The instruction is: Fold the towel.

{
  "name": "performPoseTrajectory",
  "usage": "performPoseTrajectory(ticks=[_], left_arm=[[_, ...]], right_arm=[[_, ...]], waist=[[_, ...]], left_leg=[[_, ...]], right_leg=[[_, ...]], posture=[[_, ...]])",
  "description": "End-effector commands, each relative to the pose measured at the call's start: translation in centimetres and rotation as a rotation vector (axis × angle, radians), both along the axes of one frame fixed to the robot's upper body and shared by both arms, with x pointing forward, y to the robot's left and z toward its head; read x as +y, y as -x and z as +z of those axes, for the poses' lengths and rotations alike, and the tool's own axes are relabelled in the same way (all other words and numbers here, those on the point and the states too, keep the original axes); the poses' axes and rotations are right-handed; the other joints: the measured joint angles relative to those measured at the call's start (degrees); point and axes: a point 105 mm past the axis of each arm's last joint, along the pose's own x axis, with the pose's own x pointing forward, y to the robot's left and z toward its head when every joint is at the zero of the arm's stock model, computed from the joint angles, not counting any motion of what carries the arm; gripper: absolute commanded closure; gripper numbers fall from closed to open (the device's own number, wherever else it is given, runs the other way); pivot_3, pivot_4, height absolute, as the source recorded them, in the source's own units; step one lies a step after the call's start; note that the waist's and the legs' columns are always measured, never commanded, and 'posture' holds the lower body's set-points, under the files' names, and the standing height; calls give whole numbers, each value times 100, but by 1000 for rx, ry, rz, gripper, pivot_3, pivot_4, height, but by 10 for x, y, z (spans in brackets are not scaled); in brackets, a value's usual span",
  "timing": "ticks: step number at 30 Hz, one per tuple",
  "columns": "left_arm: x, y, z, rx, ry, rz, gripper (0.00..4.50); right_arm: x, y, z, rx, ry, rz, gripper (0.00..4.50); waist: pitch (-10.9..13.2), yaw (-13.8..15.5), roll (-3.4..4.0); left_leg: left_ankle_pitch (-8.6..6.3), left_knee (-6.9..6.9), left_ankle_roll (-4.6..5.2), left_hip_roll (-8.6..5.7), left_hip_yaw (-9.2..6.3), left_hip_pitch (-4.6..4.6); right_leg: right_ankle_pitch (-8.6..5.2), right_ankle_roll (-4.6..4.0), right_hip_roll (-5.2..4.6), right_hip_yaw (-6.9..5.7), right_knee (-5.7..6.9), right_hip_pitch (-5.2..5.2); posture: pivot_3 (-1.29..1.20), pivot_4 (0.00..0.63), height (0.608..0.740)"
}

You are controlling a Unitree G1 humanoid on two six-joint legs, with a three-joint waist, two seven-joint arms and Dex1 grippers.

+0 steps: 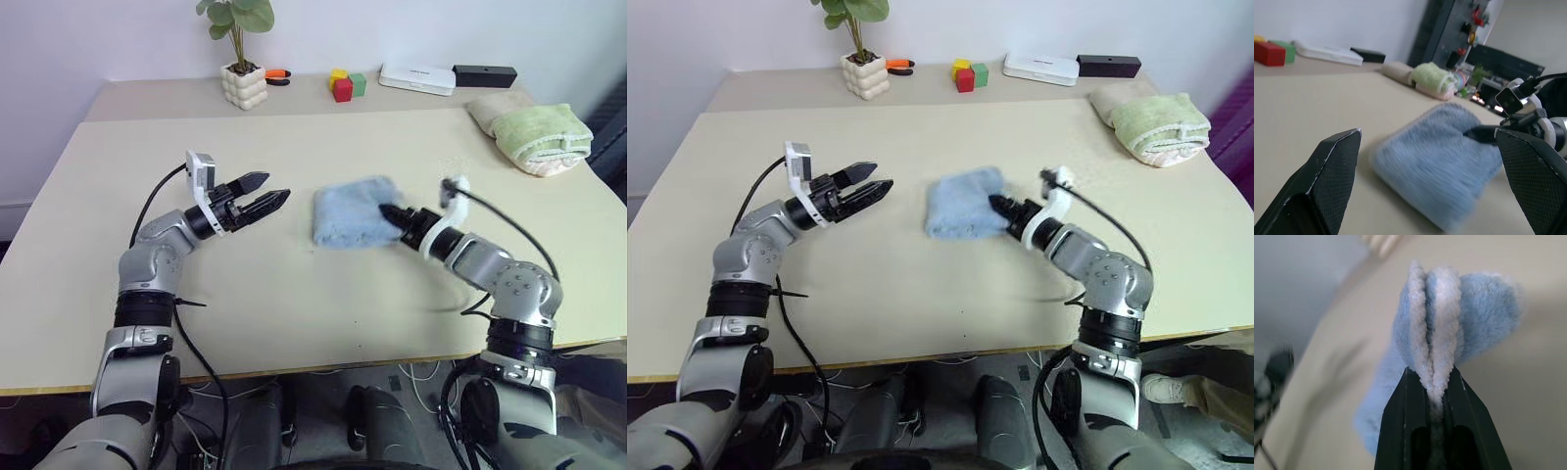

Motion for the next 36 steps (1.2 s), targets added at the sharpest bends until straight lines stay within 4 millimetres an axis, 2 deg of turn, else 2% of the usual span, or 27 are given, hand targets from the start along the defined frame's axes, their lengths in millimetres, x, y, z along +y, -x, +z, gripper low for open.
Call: performPoseTrajectory(ticks=[1,3,6,7,9,12,15,17,20,22,24,26,29,33,36], left_arm=[[-14,-5,9,-48,16,-41,0],[-25,-8,8,-52,19,-58,0],[-36,-10,9,-54,29,-111,0],[-40,-9,10,-58,31,-141,0],[-49,-6,10,-77,25,-197,0],[-57,1,12,-90,32,-272,0],[-50,14,9,-136,-28,-369,0],[-45,18,5,-134,-62,-401,0],[-37,20,2,-141,-78,-402,0],[-36,18,-2,-134,-81,-380,0],[-38,17,-4,-128,-61,-359,0],[-41,18,-5,-131,-48,-363,0],[-47,17,-5,-132,-39,-356,0],[-50,15,-5,-136,-34,-346,0],[-50,14,-4,-141,-29,-337,0]], right_arm=[[-68,7,33,-127,-105,-316,4429],[-91,14,36,-141,-124,-411,4429],[-133,34,41,-188,-177,-655,4429],[-148,43,35,-178,-198,-751,4429],[-163,52,20,-140,-213,-861,4429],[-166,51,4,-98,-277,-896,4429],[-166,52,-19,-6,-309,-970,4429],[-163,53,-27,38,-282,-980,4429],[-147,46,-37,108,-282,-905,4429],[-146,48,-52,191,-196,-913,4429],[-144,51,-68,288,-24,-910,4429],[-149,51,-59,244,-41,-938,4429],[-167,55,-39,162,16,-1021,4429],[-182,62,-23,77,-4,-1110,3077],[-183,62,-22,62,3,-1132,1544]], waist=[[0,26,0],[0,31,0],[0,30,1],[0,24,1],[0,24,1],[-1,-55,5],[-2,-103,7],[-3,-105,11],[-4,-96,17],[-4,-67,18],[-4,-47,17],[-5,-52,17],[-5,-47,16],[-5,-59,16],[-5,-68,17]], left_leg=[[4,0,-6,-1,3,1],[3,0,-6,-2,3,2],[1,-1,-2,-2,5,2],[1,-1,-2,-3,4,2],[-2,-2,4,-4,5,3],[-1,-2,3,-3,7,4],[-2,-2,5,-3,11,8],[-1,-6,4,-2,11,12],[-2,-8,4,4,11,12],[-4,-7,9,5,11,12],[-6,-3,11,4,8,11],[-6,-1,12,2,7,11],[-6,-1,13,2,6,11],[-6,-2,13,1,6,11],[-6,-2,13,2,7,12]], right_leg=[[0,0,0,1,-1,0],[0,0,0,1,0,0],[0,0,1,1,1,-1],[0,0,1,1,3,-2],[0,1,2,1,3,-3],[0,1,2,4,3,-2],[0,1,2,11,5,-2],[-1,0,7,12,8,-3],[-1,0,7,15,8,-4],[0,0,6,17,7,-4],[0,0,6,17,6,1],[-1,0,3,18,5,2],[0,0,3,18,6,2],[0,0,4,18,6,1],[0,0,4,18,6,1]], posture=[[0,150,740],[0,150,740],[0,150,740],[0,150,740],[0,150,740],[0,150,740],[0,150,740],[0,150,740],[0,150,740],[0,150,740],[0,150,740],[0,150,740],[0,150,740],[0,150,740],[0,150,740]])
